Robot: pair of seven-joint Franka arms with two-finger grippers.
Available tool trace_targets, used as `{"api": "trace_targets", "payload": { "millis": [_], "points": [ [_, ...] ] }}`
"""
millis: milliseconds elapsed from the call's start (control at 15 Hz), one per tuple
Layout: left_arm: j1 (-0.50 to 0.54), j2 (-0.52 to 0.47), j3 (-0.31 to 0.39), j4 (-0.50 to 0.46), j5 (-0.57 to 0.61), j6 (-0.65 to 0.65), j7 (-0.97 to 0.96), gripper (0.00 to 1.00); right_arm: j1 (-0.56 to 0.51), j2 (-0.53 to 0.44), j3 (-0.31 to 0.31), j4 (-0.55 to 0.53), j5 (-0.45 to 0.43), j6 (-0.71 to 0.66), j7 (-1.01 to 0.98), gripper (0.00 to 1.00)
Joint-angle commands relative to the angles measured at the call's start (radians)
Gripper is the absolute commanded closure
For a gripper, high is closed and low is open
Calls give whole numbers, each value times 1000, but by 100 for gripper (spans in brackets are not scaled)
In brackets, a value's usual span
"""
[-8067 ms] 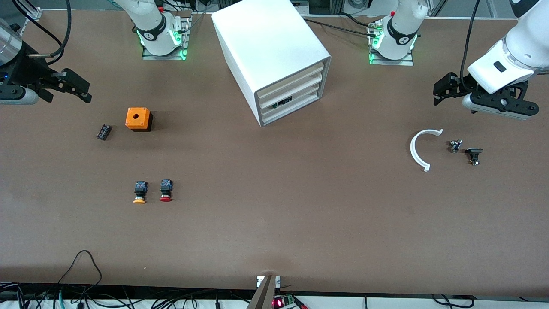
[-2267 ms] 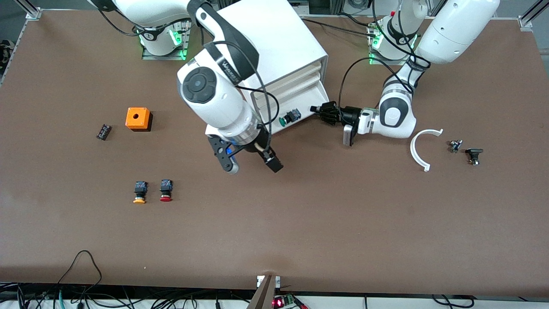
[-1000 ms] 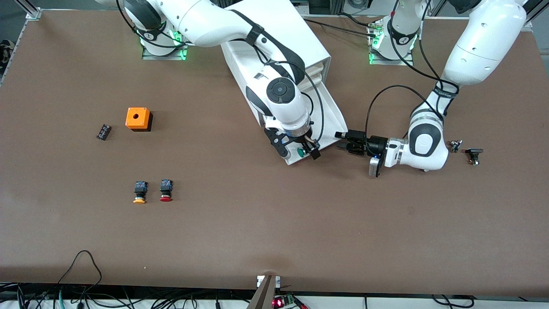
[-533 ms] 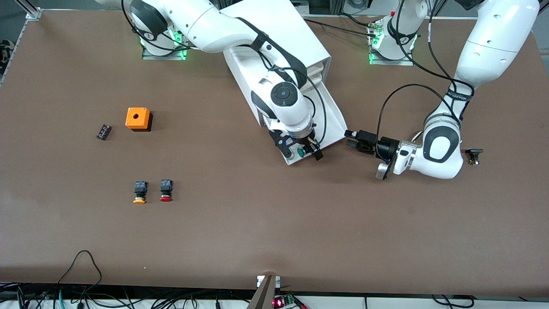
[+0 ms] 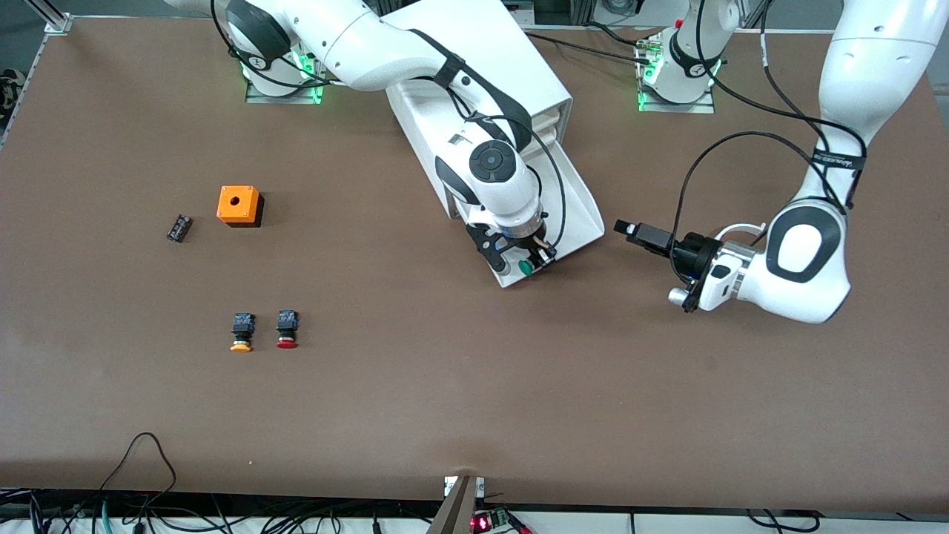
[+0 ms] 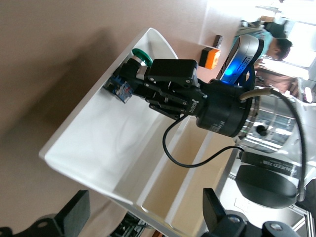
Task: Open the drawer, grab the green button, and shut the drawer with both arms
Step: 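Lift the green button out with the right gripper while the left gripper repositions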
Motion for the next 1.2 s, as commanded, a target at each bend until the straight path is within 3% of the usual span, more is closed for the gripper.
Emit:
{"api": "trace_targets", "payload": {
  "millis": [0,267,467,667,800,933,1133],
  "points": [
    [3,-26,-10,71,62,-57,-163,0,-2,-15,-8,33,-8,-67,21,100],
    [-20,-59,-38,152,172,-74,-364,0,-71,-75,7,85,-2,-213,-83,100],
    [-86,-100,-47,204,374,-73,-507,0,-157,-121,41,85,32,-265,-269,100],
    [-198,-132,-47,214,618,-65,-616,0,-267,-150,88,84,33,-397,-550,100],
    [-208,-132,-44,244,729,-68,-609,0,-338,-173,89,81,50,-483,-763,100],
    [-200,-116,-38,299,807,-68,-607,0,-419,-191,89,78,61,-580,-984,100],
    [-197,-106,-33,322,818,-57,-600,0,-503,-193,84,64,59,-649,-1270,100]
  ]
}}
